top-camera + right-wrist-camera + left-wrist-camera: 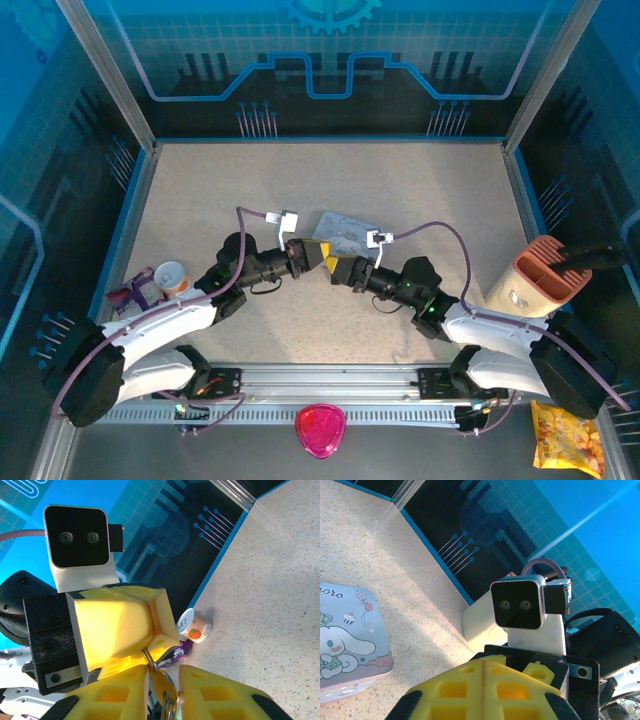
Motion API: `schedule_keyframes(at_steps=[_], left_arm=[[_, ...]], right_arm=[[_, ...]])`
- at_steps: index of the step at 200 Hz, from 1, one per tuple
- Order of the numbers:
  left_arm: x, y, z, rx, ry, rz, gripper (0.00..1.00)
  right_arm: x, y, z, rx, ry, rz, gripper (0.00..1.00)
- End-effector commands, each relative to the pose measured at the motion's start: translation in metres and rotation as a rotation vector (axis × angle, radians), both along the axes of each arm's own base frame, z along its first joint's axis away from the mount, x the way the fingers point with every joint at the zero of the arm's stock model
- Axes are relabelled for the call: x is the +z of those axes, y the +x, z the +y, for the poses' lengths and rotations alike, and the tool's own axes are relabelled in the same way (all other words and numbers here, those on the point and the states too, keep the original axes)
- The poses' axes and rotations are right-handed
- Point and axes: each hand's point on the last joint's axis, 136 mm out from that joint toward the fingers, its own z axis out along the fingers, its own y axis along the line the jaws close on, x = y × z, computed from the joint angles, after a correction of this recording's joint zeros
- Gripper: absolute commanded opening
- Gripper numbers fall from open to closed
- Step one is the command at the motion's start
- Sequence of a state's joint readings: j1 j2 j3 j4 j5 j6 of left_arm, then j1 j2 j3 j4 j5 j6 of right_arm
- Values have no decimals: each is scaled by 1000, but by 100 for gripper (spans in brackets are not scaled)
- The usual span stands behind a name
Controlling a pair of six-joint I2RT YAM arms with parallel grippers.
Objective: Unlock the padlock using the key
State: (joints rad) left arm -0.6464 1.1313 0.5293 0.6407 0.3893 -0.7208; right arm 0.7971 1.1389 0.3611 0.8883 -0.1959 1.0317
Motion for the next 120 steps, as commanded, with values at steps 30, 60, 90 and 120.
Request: schedule_keyframes(at_steps=[30, 60, 90, 120], left_arm=[[19, 3, 0, 14, 1, -76, 0], [20, 4, -1, 12, 2, -80, 0], [20, 6, 1, 22, 8, -82, 0], [21, 9, 3, 32, 8, -83, 0]], right_arm=[[9, 2, -7, -17, 21, -26, 26], [14, 2, -6, -8, 26, -38, 27], [17, 2, -6, -7, 37, -48, 26], [17, 1, -7, -7, 45, -50, 25]])
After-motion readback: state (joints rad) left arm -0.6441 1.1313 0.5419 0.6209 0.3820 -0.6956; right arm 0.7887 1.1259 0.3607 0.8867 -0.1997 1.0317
